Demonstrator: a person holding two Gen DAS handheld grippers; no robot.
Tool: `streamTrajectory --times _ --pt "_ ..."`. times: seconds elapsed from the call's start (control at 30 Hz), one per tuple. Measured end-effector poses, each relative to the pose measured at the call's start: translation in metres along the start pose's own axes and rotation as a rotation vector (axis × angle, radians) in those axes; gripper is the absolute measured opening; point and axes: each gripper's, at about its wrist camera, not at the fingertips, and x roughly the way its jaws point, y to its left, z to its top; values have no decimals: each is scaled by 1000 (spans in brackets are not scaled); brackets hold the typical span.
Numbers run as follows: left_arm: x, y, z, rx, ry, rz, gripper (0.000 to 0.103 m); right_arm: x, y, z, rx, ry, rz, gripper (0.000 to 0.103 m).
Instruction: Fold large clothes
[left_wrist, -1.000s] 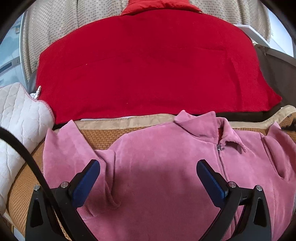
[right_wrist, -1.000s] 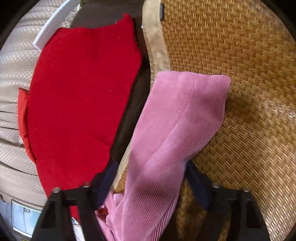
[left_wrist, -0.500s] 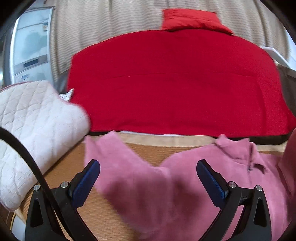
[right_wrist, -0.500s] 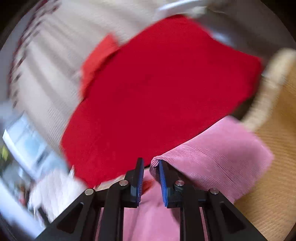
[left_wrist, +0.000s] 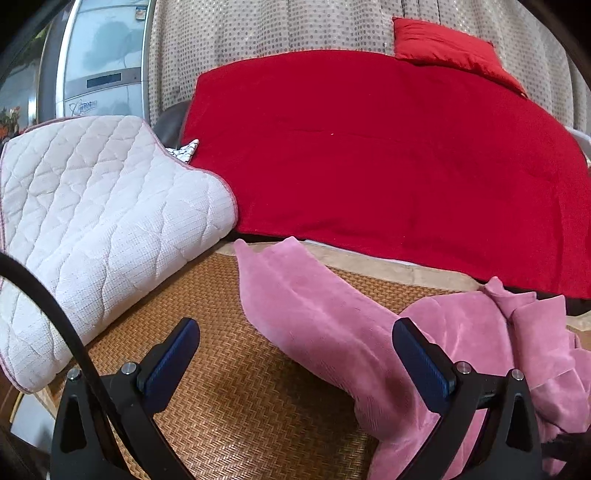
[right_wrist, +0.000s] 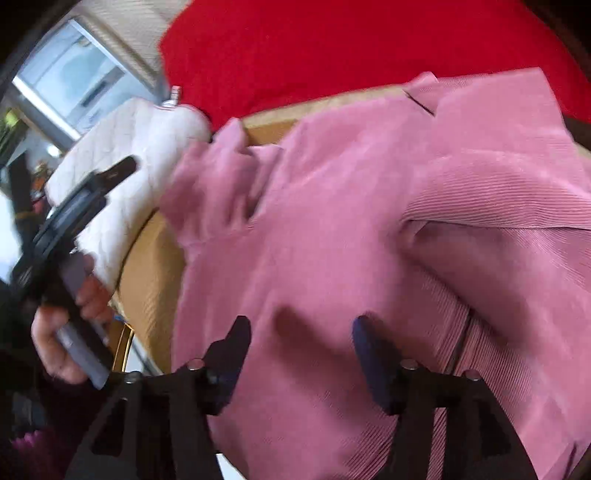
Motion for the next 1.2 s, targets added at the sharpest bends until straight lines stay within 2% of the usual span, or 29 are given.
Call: streamTrajectory --times 0.07,0.17,0.2,0.23,0.27,0.33,0.4,0.5,0.6,0.67,0.8,0.87,0.9,0.97,1.07,1.1,1.2 --pt "-2 -4 0 6 1 -16 103 -19 1 -4 -10 -21 54 67" --pt "-3 -19 0 24 4 -33 103 -76 -25 -9 54 -242 110 67" --pt "-3 -25 1 31 4 -35 103 -95 -46 -7 136 -336 126 70" --pt "-3 -28 1 34 6 -37 103 -106 -63 -5 212 -396 129 70" --pt "-2 -31 2 34 11 -41 103 -113 -81 -3 296 -421 112 71" --pt "2 -34 2 33 17 -39 103 -107 -124 6 454 -392 127 71" --pt "6 -35 2 39 22 -31 103 -97 -154 11 566 -403 131 71" --pt "10 -31 1 50 29 -11 103 -77 -179 30 635 -414 139 71" --pt "14 -18 4 32 31 6 103 -65 -168 50 624 -409 188 71" --pt "15 -8 5 11 31 22 103 -59 -143 63 557 -403 220 71" --pt "16 18 7 -52 38 61 103 -49 -56 90 321 -352 435 71" --pt "13 28 6 -79 29 86 103 -55 -24 90 208 -345 471 71" --pt "12 32 6 -89 27 83 103 -62 -15 83 172 -352 451 71" --pt "9 32 5 -93 23 45 103 -65 -15 77 185 -349 388 71" --pt "2 15 4 -50 0 -50 103 -86 -43 60 221 -354 208 70" --pt "-1 4 4 -24 -12 -98 103 -93 -56 52 243 -357 128 67" --pt "-8 -30 5 34 -39 -247 103 -113 -94 33 311 -362 24 50"
